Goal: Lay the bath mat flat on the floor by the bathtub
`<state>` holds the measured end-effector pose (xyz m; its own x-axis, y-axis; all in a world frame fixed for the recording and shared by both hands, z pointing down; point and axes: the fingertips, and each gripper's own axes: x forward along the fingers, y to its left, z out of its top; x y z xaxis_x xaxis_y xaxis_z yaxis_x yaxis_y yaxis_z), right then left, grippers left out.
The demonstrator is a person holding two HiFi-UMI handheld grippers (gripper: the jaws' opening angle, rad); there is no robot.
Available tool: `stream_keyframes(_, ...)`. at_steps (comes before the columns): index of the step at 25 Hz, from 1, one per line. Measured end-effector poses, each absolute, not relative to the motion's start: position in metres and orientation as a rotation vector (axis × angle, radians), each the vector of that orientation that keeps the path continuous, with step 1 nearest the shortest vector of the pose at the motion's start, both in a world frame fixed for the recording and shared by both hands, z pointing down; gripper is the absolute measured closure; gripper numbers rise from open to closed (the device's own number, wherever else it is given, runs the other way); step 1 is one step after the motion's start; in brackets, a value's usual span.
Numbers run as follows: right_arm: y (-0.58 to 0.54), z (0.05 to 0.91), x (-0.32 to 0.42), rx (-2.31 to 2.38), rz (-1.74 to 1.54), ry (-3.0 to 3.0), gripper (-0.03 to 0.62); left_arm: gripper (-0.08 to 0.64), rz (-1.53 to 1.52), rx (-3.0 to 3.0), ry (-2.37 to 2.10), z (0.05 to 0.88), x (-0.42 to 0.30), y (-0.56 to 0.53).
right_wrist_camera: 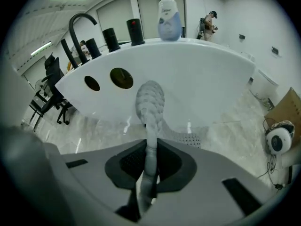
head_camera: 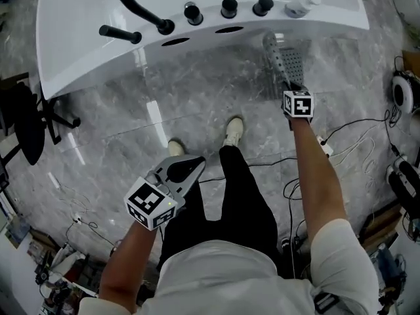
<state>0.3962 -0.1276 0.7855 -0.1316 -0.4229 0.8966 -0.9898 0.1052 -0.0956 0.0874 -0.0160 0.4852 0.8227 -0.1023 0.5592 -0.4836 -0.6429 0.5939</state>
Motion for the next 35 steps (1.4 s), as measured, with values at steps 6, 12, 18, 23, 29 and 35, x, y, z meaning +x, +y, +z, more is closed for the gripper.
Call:
stream_keyframes(6, -0.125, 0.843, 0.305, 1.285, 1.026, -1.697, 0.543, 0.541, 0.578, 2.214, -0.489, 0.514, 0.051, -0.014)
stream_keyframes(12, -0.126, 0.889, 0.201, 1.150, 1.027, -1.758, 0.541, 0.541, 0.519, 2.168, -0.576, 0.544, -0.004, -0.007)
stream_keyframes(18, -0.132, 0.935, 0.121, 1.084, 1.034, -1.780, 0.538, 0.541, 0.455, 2.114, -0.653, 0.576, -0.054, 0.003)
stream_keyframes(23, -0.147, 0.962, 0.063, 1.060, 1.004, -1.804, 0.537, 0.541, 0.408, 2.082, -0.691, 0.601, -0.088, 0.008)
stream_keyframes(29, -0.151, 0.987, -0.002, 1.004, 0.993, -1.826, 0.534, 0.541, 0.353, 2.060, -0.730, 0.627, -0.124, 0.010)
stream_keyframes(35, -0.146, 1.013, -0.050, 0.963, 1.015, -1.838, 0.528, 0.541, 0.330, 2.060, -0.756, 0.643, -0.154, 0.012)
